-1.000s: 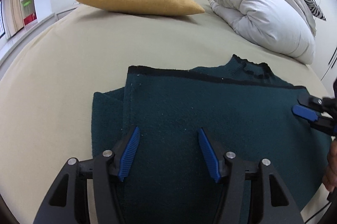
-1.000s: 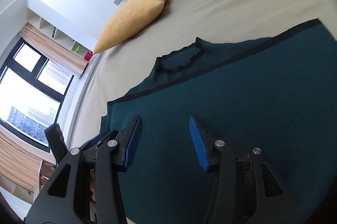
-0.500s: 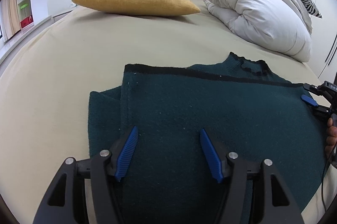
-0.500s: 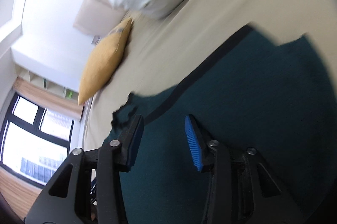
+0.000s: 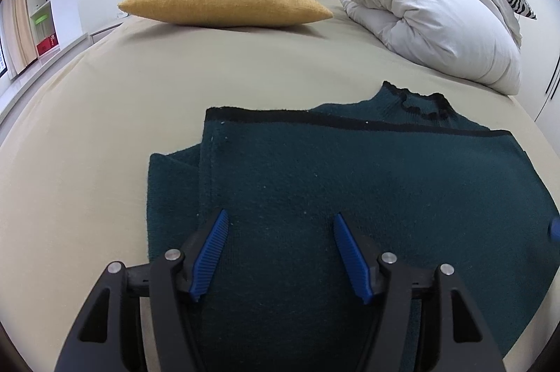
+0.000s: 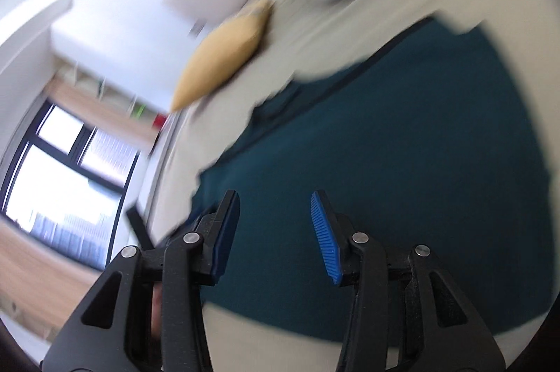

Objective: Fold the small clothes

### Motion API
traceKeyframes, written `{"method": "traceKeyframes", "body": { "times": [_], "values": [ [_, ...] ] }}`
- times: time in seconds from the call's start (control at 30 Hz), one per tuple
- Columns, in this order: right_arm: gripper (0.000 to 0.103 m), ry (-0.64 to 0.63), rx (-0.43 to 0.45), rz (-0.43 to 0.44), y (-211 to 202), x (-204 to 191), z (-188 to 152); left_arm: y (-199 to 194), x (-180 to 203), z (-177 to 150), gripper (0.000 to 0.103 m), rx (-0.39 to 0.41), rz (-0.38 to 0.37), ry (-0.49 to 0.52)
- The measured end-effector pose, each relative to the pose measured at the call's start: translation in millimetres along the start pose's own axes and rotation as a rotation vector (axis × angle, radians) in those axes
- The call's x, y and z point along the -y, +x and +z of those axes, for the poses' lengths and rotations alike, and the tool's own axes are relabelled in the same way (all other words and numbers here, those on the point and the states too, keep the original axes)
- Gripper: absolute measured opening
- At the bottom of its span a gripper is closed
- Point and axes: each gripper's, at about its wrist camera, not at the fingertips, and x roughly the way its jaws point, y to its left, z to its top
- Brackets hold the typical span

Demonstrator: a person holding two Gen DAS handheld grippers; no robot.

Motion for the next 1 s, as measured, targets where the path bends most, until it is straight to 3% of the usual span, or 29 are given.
{"method": "traceKeyframes", "body": {
  "times": [0.13,0.27,0.4,0.53,0.63,0.73,0.83,0.9,1.0],
  "values": [
    [0.042,-0.014,-0.166,0.086,67,-24,-28,1,0,1,0.065,0.0,0.005,0.005],
    [0.04,-0.009,-0.224,0.042,93,-15,-37,-1,0,1,0.065,-0.009,0.0,-0.002],
    [0.04,0.069,-0.12,0.049,62,14,-25,-23,4,-3,0.065,-0.029,-0.032,-0.046],
    [0.039,0.205,0.049,0.003,14,58,-18,-53,20,-18,0.065,-0.054,-0.23,-0.144],
    [0.041,0.279,0.145,-0.012,-20,74,-19,-59,38,-32,0.066,-0.082,-0.285,-0.128],
    [0.044,0.249,0.107,0.012,-23,68,-26,-50,43,-46,0.065,-0.113,-0.259,-0.106],
    [0.044,0.205,0.024,-0.042,-20,76,-29,-51,20,-53,0.058,-0.119,-0.344,-0.197],
    [0.042,0.212,0.038,-0.024,-24,86,-33,-54,2,-56,0.058,-0.127,-0.395,-0.25],
    [0.042,0.304,0.121,-0.005,-49,106,-35,-64,-26,-65,0.058,-0.113,-0.413,-0.3]
  ]
}}
